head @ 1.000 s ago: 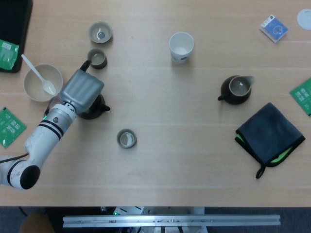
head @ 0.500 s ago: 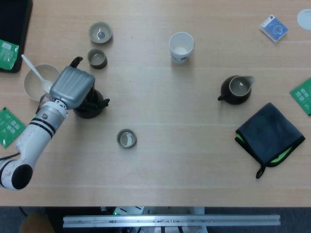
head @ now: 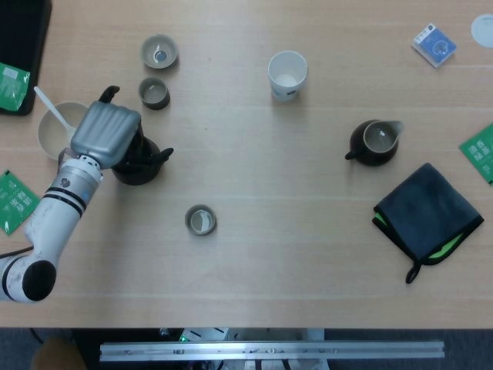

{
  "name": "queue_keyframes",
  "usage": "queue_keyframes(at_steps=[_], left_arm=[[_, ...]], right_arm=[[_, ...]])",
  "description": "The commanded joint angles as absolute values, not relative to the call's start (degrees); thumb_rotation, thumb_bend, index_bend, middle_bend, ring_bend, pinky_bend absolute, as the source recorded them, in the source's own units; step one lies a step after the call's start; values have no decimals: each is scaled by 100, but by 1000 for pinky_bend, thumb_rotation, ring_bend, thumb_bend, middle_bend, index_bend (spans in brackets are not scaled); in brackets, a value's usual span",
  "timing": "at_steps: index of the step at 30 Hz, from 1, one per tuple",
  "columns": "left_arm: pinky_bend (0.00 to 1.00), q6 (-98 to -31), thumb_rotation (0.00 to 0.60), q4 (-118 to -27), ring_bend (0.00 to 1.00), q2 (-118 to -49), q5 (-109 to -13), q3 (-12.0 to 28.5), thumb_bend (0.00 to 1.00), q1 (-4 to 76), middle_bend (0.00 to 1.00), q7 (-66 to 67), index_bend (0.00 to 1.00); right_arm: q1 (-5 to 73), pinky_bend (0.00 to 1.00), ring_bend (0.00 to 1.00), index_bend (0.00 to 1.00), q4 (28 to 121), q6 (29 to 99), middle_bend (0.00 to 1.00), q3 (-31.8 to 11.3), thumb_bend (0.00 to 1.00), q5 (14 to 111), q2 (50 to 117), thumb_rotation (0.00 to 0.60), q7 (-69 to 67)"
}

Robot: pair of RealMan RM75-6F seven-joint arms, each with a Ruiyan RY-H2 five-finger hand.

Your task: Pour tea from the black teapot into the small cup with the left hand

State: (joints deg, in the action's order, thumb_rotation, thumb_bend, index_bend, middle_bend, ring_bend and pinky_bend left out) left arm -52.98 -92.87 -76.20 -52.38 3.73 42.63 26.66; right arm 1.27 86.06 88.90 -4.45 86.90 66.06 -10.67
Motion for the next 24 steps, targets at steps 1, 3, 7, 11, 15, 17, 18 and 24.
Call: queue_keyframes(at_steps=[1,3,7,11,15,17,18,24], left_arm=[[91,-5542,130,-9340,874,-7691,-5045,503,201,4171,1000,2605,1000],[91,-5674,136,-9379,885,-7717,-4945,577,228,4122,1000,2550,1000],[91,-5795,89,-9404,892,-7730,-4806,658,254,4071,1000,2500,1000],[91,-5934,98,-9385,893,-7767,-4766,682,306,4028,1000,2537,1000],[91,-6043,218,-9364,900,-7816,-4749,711,393,3985,1000,2537,1000],[91,-6134,278,-9345,901,-7855,-4775,729,419,3958,1000,2542,1000],[91,-6164,298,-9339,901,-7868,-4794,733,422,3945,1000,2538,1000],[91,-6314,367,-9363,899,-7882,-4915,781,434,3872,1000,2492,1000]], right_arm=[[131,283,268,471,8607,8888,389,-446,10,8692,6608,600,-1064],[138,283,268,471,8609,8882,389,-446,10,8698,6613,600,-1061],[147,283,268,471,8617,8878,389,-447,10,8705,6617,600,-1046],[148,283,268,471,8630,8885,389,-449,10,8706,6613,600,-1031],[150,283,268,471,8643,8884,389,-448,9,8706,6607,600,-1017],[150,283,268,471,8643,8881,389,-447,10,8705,6610,600,-1020],[151,283,268,471,8641,8879,389,-447,10,8703,6611,600,-1020],[158,283,268,471,8633,8875,389,-448,10,8704,6619,600,-1029]])
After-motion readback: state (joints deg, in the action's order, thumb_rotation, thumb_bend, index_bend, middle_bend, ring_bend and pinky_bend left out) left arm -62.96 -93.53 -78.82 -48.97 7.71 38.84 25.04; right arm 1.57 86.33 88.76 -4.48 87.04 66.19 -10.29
